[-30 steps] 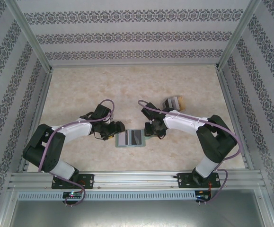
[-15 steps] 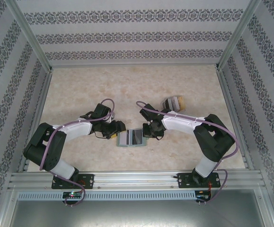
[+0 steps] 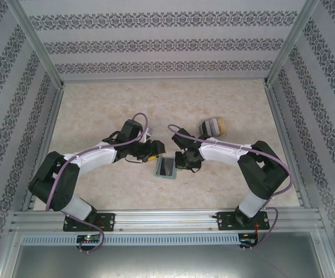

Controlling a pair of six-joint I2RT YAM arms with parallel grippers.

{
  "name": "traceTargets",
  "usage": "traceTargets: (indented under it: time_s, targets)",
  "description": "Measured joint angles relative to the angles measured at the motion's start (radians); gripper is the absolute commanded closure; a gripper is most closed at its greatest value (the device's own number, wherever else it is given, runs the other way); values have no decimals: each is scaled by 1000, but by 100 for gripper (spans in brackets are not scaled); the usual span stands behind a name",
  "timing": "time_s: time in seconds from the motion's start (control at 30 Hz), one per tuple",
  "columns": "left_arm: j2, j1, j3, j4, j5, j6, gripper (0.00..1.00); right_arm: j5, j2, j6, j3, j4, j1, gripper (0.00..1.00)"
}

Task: Put the credit cards into the card holder

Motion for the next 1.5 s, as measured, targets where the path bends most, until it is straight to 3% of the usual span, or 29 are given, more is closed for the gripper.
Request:
traceTargets:
  time_s: [0.17,0.37,0.73,1.2,1.37,1.5]
  targets:
    - [105,-47,20,46,4,-34,43,6,-114,32,-78,24,-33,75]
    - [158,-54,22,58,3,-48,43,-40,-194,46,-139,58,-83,74]
    - [158,-55,24,61,0,-50,43,-92,-196,61,-152,92,-82,86]
    - [159,-55,24,60,0,-50,43,-114,-220,61,-170,91,-82,84]
    - [159,-55,24,60,-5,-49,43,-114,-243,69,-181,90,-82,97]
    - [159,-55,24,60,-8,-49,42,-114,-250,71,-182,91,-82,100]
